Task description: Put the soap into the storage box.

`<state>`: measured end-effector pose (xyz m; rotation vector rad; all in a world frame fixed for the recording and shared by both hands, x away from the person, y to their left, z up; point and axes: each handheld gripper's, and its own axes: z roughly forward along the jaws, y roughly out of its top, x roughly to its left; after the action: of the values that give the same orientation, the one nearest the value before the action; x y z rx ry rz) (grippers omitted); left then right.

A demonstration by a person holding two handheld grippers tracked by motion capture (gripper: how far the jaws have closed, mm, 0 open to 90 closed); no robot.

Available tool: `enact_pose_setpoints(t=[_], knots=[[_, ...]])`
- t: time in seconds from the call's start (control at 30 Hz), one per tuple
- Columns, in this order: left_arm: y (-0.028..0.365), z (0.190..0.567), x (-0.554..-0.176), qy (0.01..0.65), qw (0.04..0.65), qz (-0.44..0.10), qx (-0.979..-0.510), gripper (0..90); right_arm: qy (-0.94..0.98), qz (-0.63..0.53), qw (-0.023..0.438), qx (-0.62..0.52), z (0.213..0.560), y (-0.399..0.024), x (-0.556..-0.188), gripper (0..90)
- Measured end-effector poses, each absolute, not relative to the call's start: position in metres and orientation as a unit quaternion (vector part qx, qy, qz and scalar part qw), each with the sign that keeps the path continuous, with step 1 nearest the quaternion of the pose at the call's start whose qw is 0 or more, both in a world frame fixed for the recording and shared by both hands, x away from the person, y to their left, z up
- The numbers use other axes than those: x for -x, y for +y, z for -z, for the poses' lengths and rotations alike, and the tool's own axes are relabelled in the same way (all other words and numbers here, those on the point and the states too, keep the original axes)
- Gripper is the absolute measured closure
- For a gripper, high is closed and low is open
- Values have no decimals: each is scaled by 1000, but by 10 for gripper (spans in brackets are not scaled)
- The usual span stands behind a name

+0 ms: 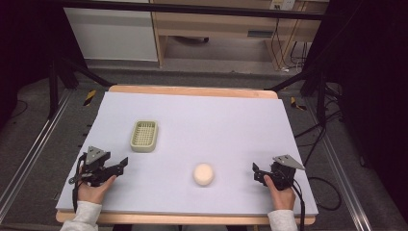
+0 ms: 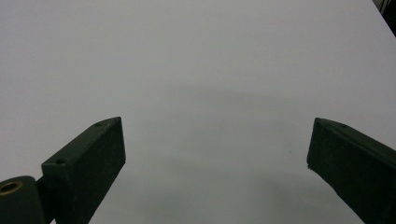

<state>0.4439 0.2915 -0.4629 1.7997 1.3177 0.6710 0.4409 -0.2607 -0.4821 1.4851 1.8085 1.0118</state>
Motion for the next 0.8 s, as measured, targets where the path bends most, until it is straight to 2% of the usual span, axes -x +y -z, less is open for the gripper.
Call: enact_pose_setpoints(t=[0.33, 0.8], knots=[[287, 459, -440, 516, 408, -256, -708, 330, 680, -391, 294, -546, 484, -260, -441, 44], [267, 455, -438, 490, 412, -251, -726, 353, 680, -387, 298, -546, 483, -259, -442, 42]])
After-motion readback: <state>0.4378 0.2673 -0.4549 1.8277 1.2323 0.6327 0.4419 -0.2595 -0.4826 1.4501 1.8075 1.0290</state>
